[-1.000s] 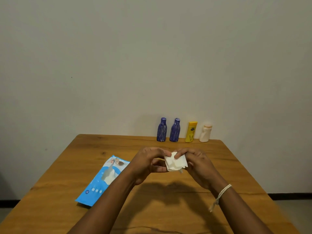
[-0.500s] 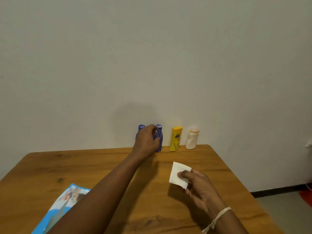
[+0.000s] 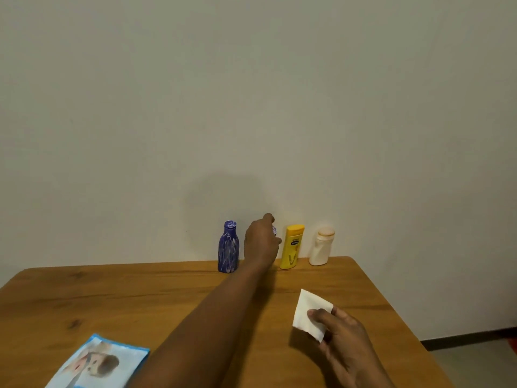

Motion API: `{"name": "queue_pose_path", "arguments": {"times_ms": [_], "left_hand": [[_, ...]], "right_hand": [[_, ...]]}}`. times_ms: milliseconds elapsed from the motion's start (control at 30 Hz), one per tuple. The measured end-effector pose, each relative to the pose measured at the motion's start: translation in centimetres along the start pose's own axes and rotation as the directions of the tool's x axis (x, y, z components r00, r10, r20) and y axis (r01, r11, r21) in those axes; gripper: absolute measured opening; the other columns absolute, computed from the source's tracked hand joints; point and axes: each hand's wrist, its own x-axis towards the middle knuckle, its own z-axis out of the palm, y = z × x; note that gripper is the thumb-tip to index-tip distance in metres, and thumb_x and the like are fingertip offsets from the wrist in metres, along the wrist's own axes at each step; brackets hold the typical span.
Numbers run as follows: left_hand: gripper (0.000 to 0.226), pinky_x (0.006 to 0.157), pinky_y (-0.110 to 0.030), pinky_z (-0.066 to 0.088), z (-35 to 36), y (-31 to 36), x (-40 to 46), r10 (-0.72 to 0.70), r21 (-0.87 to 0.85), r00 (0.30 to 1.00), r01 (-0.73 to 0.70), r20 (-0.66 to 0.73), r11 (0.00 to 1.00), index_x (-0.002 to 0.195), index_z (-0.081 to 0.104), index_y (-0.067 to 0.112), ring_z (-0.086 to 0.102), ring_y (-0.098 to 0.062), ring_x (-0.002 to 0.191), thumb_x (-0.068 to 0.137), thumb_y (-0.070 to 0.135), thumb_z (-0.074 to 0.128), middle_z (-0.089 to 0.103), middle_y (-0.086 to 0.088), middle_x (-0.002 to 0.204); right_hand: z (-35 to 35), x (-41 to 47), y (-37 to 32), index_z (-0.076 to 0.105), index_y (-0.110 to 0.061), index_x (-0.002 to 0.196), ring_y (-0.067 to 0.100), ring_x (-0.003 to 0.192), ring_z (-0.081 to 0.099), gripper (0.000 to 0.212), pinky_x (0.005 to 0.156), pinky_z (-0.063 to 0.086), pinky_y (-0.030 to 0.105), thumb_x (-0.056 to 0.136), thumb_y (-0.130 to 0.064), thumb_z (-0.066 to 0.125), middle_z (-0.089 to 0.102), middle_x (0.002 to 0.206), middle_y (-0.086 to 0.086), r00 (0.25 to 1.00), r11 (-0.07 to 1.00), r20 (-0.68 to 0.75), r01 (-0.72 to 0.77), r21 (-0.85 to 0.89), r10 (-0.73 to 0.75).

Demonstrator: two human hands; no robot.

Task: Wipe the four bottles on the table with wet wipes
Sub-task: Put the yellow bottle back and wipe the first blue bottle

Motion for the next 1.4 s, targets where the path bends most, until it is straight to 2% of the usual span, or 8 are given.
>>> {"name": "queue_pose_path", "arguments": {"times_ms": [200, 367, 467, 667, 900, 1067, 1200, 1400], "left_hand": [[0.037, 0.062, -0.014, 0.056, -6.6, 2.9, -8.1, 0.083, -0.417, 0.991, -0.032, 0.105, 0.908, 0.088, 0.068, 0.018, 0.069, -0.011, 0.077, 0.063, 0.022, 0.094, 0.071, 0.006, 0.083], [0.047, 0.067, -0.013, 0.055, -12.2, 4.2, -15.2, 0.146, -0.393, 0.962, -0.045, 0.230, 0.918, 0.098, 0.071, 0.020, 0.070, -0.004, 0.082, 0.058, 0.028, 0.096, 0.073, 0.009, 0.088], [0.067, 0.069, -0.016, 0.057, -15.4, 5.4, -18.5, 0.146, -0.361, 0.963, -0.055, 0.228, 0.931, 0.114, 0.062, 0.017, 0.072, -0.006, 0.082, 0.057, 0.022, 0.097, 0.073, 0.005, 0.089], [0.073, 0.062, -0.017, 0.057, -20.7, 7.4, -21.8, 0.154, -0.340, 0.977, -0.097, 0.147, 0.936, 0.123, 0.052, 0.015, 0.071, -0.007, 0.075, 0.061, 0.003, 0.090, 0.071, 0.004, 0.086], [0.075, 0.062, -0.019, 0.058, -22.6, 8.0, -23.9, 0.216, -0.300, 0.965, -0.164, 0.149, 0.940, 0.123, 0.054, 0.017, 0.072, -0.008, 0.073, 0.059, 0.014, 0.094, 0.073, 0.003, 0.085], [0.081, 0.068, -0.019, 0.059, -23.6, 7.2, -24.1, 0.222, -0.274, 0.967, -0.181, 0.128, 0.945, 0.131, 0.055, 0.012, 0.072, -0.009, 0.078, 0.059, 0.015, 0.094, 0.074, 0.002, 0.091], [0.085, 0.077, -0.028, 0.062, -23.9, 7.0, -23.9, 0.249, -0.266, 0.959, -0.206, 0.139, 0.942, 0.132, 0.054, 0.012, 0.073, -0.012, 0.082, 0.058, 0.019, 0.095, 0.076, -0.001, 0.090], [0.083, 0.069, -0.015, 0.056, -23.8, 7.4, -23.4, 0.282, -0.237, 0.953, -0.251, 0.107, 0.938, 0.132, 0.055, 0.010, 0.071, -0.007, 0.082, 0.060, 0.021, 0.095, 0.076, 0.002, 0.090]], "right_hand": [[0.9, -4.5, -4.7, 0.068, 0.000, 0.106, 0.028, 0.089, 0.068, 0.017, 0.065, 0.058, 0.034, 0.090, -0.004, 0.065, 0.071, 0.103, 0.018, 0.960, 0.957, 0.070, 0.276, -0.091, -0.270], [2.3, -10.6, -7.7, 0.079, -0.015, 0.095, 0.018, 0.079, 0.069, 0.015, 0.072, 0.059, 0.036, 0.092, -0.020, 0.066, 0.075, 0.084, -0.003, 0.497, 0.295, 0.305, 0.802, -0.519, -0.813], [2.8, -14.2, -7.3, 0.076, -0.010, 0.107, 0.017, 0.086, 0.066, 0.021, 0.079, 0.059, 0.035, 0.093, -0.007, 0.061, 0.074, 0.098, 0.004, 0.364, -0.105, 0.681, 0.833, -0.543, -0.636], [1.2, -19.4, -5.6, 0.064, -0.012, 0.130, 0.018, 0.121, 0.052, 0.034, 0.102, 0.047, 0.031, 0.098, -0.013, 0.052, 0.059, 0.135, 0.005, 0.296, -0.276, 0.845, 0.853, -0.444, -0.445], [2.0, -21.9, -6.8, 0.078, -0.012, 0.099, 0.010, 0.087, 0.065, 0.022, 0.077, 0.058, 0.038, 0.095, -0.026, 0.062, 0.069, 0.104, -0.001, 0.271, -0.128, 0.814, 0.914, -0.385, -0.513], [2.6, -21.8, -5.6, 0.077, -0.013, 0.105, 0.010, 0.092, 0.060, 0.017, 0.078, 0.052, 0.023, 0.091, -0.016, 0.068, 0.068, 0.107, 0.000, 0.217, -0.227, 0.844, 0.903, -0.365, -0.491], [3.1, -21.1, -5.9, 0.077, -0.015, 0.100, 0.009, 0.086, 0.064, 0.012, 0.076, 0.056, 0.027, 0.091, -0.015, 0.069, 0.069, 0.097, -0.003, 0.294, -0.065, 0.766, 0.914, -0.400, -0.572], [3.4, -20.8, -5.3, 0.078, -0.014, 0.099, 0.010, 0.087, 0.062, 0.014, 0.074, 0.053, 0.023, 0.090, -0.020, 0.069, 0.067, 0.099, -0.004, 0.266, -0.068, 0.781, 0.928, -0.365, -0.566]]}}
